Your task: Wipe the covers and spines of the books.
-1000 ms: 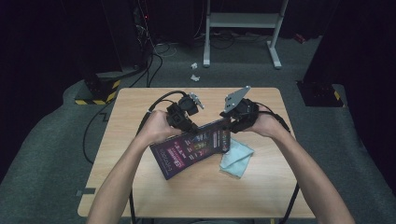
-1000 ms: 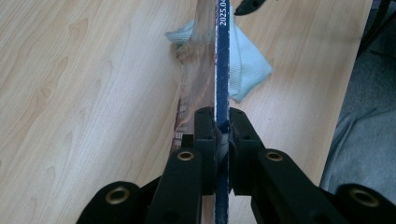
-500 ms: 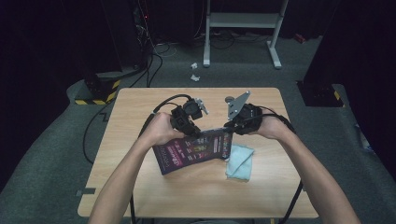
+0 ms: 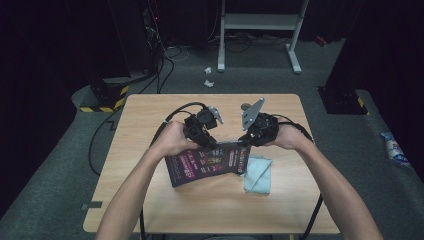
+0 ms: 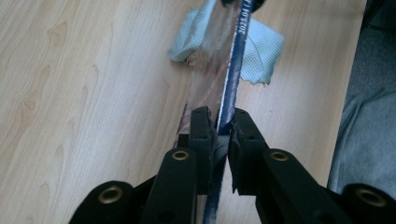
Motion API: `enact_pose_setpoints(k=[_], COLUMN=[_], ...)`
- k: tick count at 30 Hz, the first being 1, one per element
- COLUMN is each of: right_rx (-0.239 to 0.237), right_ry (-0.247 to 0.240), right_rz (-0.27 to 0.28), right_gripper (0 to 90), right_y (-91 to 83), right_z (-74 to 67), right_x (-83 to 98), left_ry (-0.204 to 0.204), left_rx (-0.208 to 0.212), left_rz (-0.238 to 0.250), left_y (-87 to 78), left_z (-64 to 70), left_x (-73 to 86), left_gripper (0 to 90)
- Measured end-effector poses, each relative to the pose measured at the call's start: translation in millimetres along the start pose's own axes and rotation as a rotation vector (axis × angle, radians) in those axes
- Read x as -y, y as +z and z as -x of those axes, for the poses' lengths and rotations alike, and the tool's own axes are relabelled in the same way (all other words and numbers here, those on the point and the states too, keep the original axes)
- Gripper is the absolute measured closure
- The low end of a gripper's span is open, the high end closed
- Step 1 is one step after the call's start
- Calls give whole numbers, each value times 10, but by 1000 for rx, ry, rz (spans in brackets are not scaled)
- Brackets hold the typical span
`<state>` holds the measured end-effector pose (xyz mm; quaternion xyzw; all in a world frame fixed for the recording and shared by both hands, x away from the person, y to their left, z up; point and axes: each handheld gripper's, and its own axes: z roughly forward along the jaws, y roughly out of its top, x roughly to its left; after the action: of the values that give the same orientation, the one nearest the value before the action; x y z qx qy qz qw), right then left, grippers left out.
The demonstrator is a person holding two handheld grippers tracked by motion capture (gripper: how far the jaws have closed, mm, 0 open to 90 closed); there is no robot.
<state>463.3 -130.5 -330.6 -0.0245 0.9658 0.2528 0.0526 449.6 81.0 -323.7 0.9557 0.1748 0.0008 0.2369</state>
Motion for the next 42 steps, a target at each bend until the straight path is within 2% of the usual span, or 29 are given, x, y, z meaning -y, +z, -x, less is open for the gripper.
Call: enact_pose_setpoints(k=[3, 7, 9, 11, 12, 13, 14, 15, 16, 20, 22, 27, 35, 38, 42], right_rx=[-5, 18, 21, 26, 28, 29, 31, 30, 29, 27, 25, 27, 26, 23, 22], right_ry=[-6, -6, -3, 2, 4, 20, 22, 25, 36, 50, 58, 60, 66, 63, 66], right_rz=[8, 18, 21, 21, 22, 32, 35, 39, 44, 53, 55, 62, 76, 83, 90], right_gripper=[835, 840, 840, 840, 841, 841, 842, 841, 841, 841, 842, 842, 842, 841, 842], right_y=[4, -3, -15, -19, -23, -43, -51, -63, -71, -91, -106, -133, -144, -148, -159], right_z=[-18, -51, -59, -61, -61, -64, -63, -59, -59, -50, -51, -57, -55, -57, -54], right_x=[2, -22, -28, -23, -17, 11, 17, 25, 34, 72, 82, 84, 76, 78, 93], left_ry=[-6, -13, -18, -23, -43, -53, -81, -81, -111, -177, -176, -197, -252, -271, -271], left_rx=[4, 11, -8, -10, -13, -13, -13, -13, -19, -17, -31, -70, -57, -39, -29], left_rz=[7, 32, 46, 50, 67, 78, 113, 113, 128, 172, 172, 229, 284, 312, 309], left_y=[5, -5, -43, -65, -106, -134, -166, -166, -187, -223, -243, -290, -194, -119, 3], left_z=[-23, -84, -91, -102, -124, -140, -167, -167, -203, -287, -301, -324, -421, -446, -448], left_x=[20, 74, 99, 116, 160, 192, 260, 260, 349, 556, 632, 879, 1258, 1353, 1408], left_gripper=[780, 756, 727, 691, 691, 648, 640, 631, 617, 558, 527, 455, 413, 407, 410])
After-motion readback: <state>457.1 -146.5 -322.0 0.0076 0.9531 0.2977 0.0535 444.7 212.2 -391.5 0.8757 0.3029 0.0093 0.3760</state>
